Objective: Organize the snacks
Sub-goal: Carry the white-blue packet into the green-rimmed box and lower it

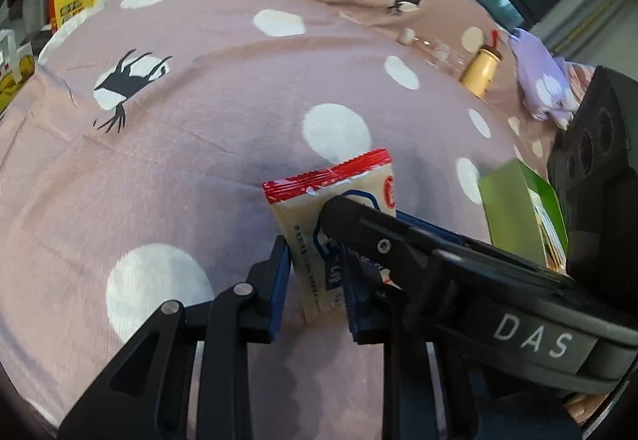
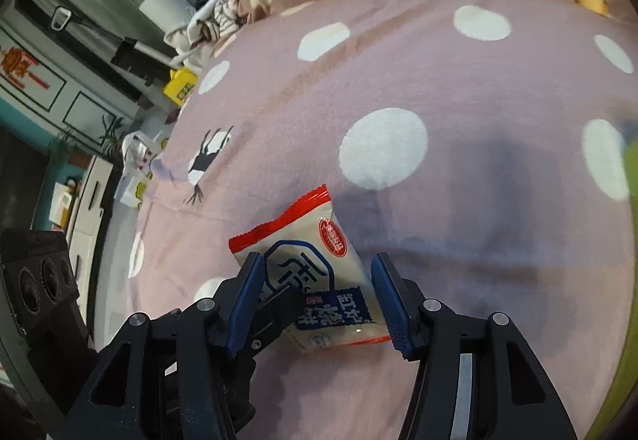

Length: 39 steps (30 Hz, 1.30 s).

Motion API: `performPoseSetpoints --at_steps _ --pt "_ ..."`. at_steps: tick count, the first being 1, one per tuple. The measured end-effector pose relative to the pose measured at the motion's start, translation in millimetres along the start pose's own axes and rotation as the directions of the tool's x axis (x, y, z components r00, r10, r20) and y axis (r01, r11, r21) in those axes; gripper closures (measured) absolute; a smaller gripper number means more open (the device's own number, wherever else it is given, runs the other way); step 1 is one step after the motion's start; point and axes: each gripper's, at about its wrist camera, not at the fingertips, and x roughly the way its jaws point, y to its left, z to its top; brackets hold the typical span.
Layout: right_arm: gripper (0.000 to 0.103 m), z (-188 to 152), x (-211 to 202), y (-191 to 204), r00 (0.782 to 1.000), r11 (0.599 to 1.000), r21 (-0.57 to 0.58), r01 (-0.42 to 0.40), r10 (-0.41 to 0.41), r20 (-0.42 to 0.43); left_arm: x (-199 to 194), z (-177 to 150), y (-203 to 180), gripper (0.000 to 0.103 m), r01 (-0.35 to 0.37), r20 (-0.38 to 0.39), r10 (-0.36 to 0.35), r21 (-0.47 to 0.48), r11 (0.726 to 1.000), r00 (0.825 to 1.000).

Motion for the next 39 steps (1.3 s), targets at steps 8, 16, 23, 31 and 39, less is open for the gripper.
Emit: performPoseSetpoints --at_steps 8,16,23,31,39 --pt "0.044 -27 -28 5 0.998 0.999 0.042 0.027 -0.03 0.062 -16 -17 -13 0.08 0.032 -0.002 -0.032 0.039 0.999 0.999" --pt "0.044 -47 -61 11 0.989 0.995 0.084 0.045 -0.056 0.14 -39 -28 -31 0.08 0.069 0.024 -0.072 0.099 0.993 0.997" --pt "0.044 -61 -88 16 0.978 0.994 0.101 0.052 -0.071 0.199 -54 -35 -45 0.08 0.089 0.052 -0.098 0.144 0.985 0.994" --pt "0.044 -71 -108 14 0.966 0.991 0.121 0.062 -0.09 0.243 -64 -42 -59 0.08 0.112 0.064 -0.125 0.178 0.978 0.99" --pt "0.044 -80 -126 6 0.952 0.987 0.146 0.07 -0.11 0.285 -67 -46 -78 0.08 0.13 0.07 -0.149 0.219 0.967 0.986"
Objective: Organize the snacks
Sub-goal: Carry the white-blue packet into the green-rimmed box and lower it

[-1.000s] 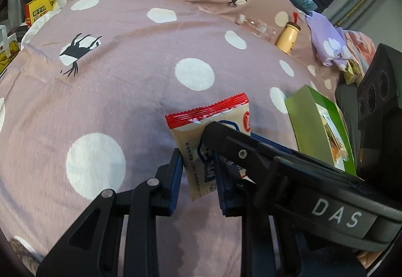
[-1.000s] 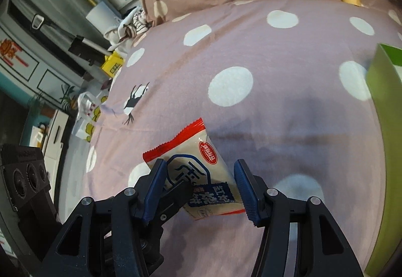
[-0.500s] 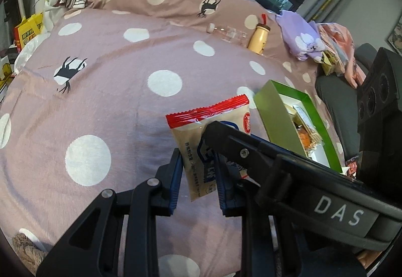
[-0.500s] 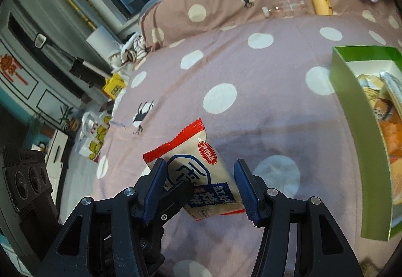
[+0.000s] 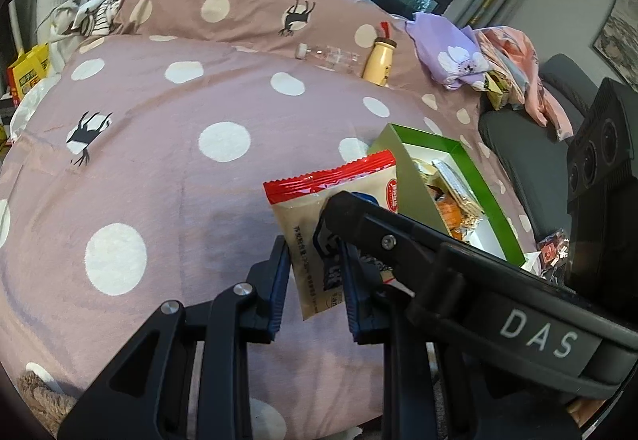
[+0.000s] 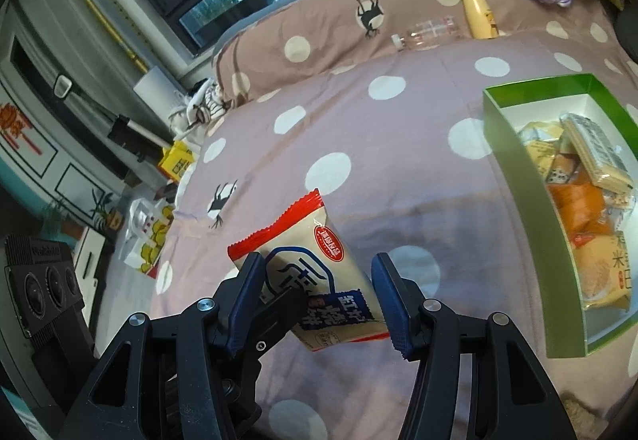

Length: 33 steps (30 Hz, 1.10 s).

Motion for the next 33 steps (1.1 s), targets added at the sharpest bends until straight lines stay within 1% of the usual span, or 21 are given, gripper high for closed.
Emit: performPoseSetpoints --at_steps 7,17,20,26,33 --pt "0.044 2 -13 -14 0.999 0.999 0.033 0.009 -0.01 0.033 5 3 -17 0.08 0.018 -0.003 -0.018 0.04 0.999 1.0" --pt "0.044 4 -34 -37 0.995 0.996 0.082 0.023 -0.031 0.09 16 6 -44 0.08 0.061 -0.009 -0.06 0.095 0.994 0.998" --pt "0.044 6 -42 -47 0.993 0.994 0.099 0.037 -0.048 0.109 20 8 -54 0.08 0.08 -0.014 -0.079 0.112 0.99 0.997" --pt "0.044 12 -60 -70 0.985 0.988 0.145 0.051 -0.074 0.158 30 16 -82 0.08 0.125 -0.02 -0.123 0.164 0.978 0.992" --pt "0.044 21 -82 -99 0.969 0.975 0.207 0.078 -0.123 0.213 47 28 -115 0.08 0.185 -0.038 -0.181 0.223 0.957 0.983"
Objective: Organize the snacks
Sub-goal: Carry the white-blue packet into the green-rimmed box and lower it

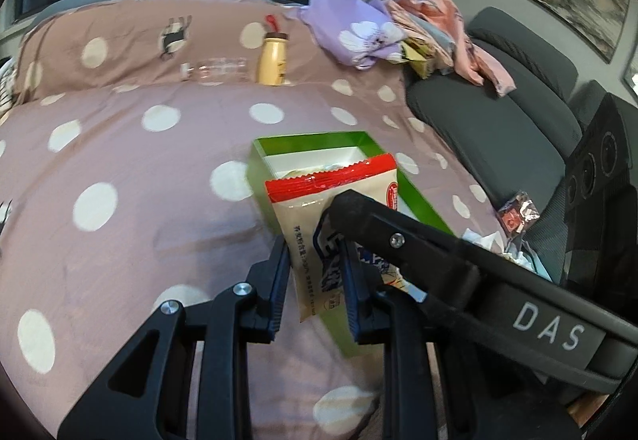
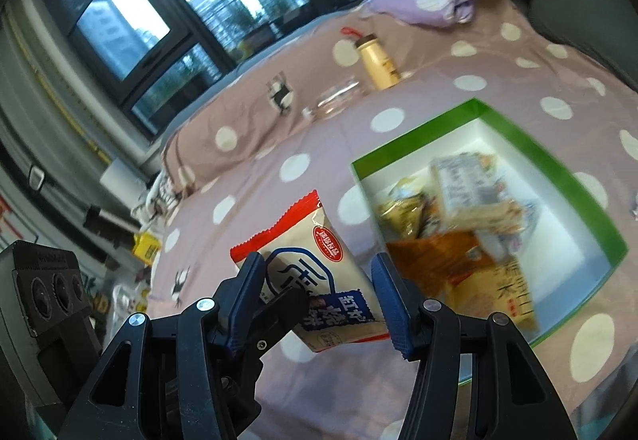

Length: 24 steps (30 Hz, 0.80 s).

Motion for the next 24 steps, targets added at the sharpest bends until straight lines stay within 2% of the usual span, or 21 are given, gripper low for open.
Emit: performPoseSetpoints --at_steps 13,24 --pt "0.044 30 -12 -51 0.995 0.993 0.1 0.057 -0.065 0.076 46 24 -35 0.08 0.087 -0.047 -0.085 0.059 0.994 0.995" --pt "0.044 32 1 -96 0.993 0.978 0.185 0.093 -0.104 0.049 91 21 -45 0.08 0.131 -0.125 -0.123 0.061 0.989 0.984"
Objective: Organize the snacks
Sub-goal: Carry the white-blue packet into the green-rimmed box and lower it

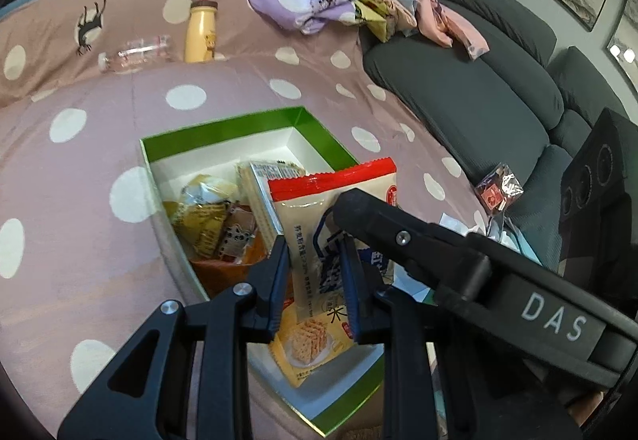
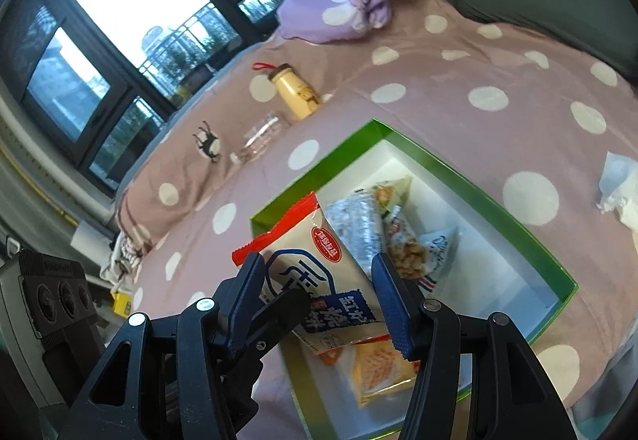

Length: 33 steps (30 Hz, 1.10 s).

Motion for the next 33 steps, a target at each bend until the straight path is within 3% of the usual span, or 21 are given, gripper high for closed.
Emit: performPoseSetpoints --at_steps 25,33 --pt "0.044 -4 37 -41 0.994 0.993 0.105 0.063 -0.053 -0.095 44 -9 7 0.08 0.009 -0.099 -0.015 -0.065 0.998 0.995" --pt "0.043 -3 36 -39 0.994 0.993 0.091 0.072 -0.065 -0.085 34 -10 7 0.072 -0.013 -0.094 0.008 -0.059 0.998 0.996"
